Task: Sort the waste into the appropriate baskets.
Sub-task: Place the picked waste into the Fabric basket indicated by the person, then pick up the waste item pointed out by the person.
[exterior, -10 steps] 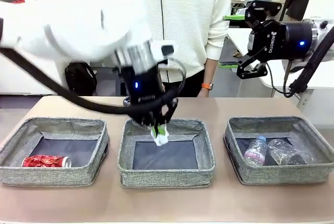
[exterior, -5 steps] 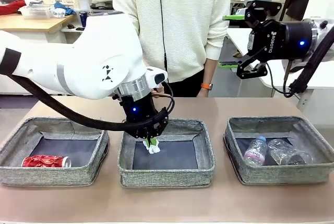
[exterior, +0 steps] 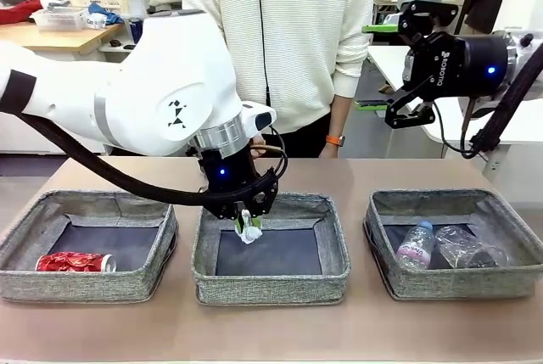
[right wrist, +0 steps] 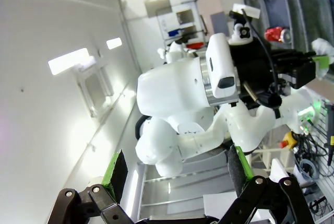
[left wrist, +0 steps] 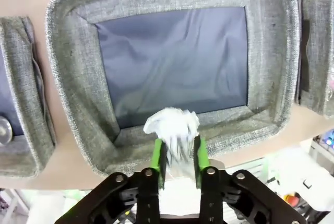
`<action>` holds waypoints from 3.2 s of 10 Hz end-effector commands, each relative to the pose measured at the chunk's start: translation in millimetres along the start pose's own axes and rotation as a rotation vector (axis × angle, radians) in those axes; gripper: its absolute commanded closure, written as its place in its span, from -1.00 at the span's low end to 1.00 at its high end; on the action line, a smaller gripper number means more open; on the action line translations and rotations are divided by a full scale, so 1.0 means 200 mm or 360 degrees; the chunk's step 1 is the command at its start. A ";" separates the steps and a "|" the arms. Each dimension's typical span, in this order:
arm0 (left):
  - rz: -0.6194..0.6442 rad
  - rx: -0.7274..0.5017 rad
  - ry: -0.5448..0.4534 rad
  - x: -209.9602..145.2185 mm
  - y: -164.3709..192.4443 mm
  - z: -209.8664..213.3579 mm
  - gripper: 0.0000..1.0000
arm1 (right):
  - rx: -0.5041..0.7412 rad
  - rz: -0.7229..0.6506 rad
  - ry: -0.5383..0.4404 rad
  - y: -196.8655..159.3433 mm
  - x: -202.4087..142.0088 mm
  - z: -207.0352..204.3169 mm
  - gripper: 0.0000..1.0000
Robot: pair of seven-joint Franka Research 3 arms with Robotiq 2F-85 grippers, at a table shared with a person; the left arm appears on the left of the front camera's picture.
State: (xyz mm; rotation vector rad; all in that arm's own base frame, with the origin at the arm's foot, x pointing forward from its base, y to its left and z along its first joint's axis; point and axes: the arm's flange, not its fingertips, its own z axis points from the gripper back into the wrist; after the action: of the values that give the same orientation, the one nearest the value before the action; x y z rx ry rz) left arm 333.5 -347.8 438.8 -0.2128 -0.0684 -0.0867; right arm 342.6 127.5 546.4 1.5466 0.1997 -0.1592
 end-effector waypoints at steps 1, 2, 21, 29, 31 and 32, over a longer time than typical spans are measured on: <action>0.0014 0.0033 -0.0037 0.01 0.00 0.05 -0.42 | 0.0031 0.0008 -0.0014 0.01 0.00 -0.01 -1.00; 0.0014 0.0029 -0.0052 0.02 0.01 0.07 -1.00 | 0.0031 0.0008 -0.0014 0.01 0.00 -0.01 -1.00; -0.0252 -0.1857 -0.0342 -0.45 1.61 1.31 -1.00 | 0.0031 0.0008 -0.0014 0.01 0.00 -0.01 -1.00; -0.0252 -0.1857 -0.0342 -0.45 1.61 1.31 -1.00 | 0.0031 0.0008 -0.0014 0.01 0.00 -0.01 -1.00; -0.0252 -0.1857 -0.0342 -0.45 1.61 1.31 -1.00 | 0.0031 0.0008 -0.0014 0.01 0.00 -0.01 -1.00; -0.0252 -0.1857 -0.0342 -0.45 1.61 1.31 -1.00 | 0.0031 0.0008 -0.0014 0.01 0.00 -0.01 -1.00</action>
State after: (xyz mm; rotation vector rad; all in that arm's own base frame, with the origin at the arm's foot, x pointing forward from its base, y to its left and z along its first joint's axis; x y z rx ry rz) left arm 258.3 26.1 620.7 -1.3952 -0.2388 -0.2246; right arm 342.7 127.0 546.2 1.5464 0.1985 -0.1605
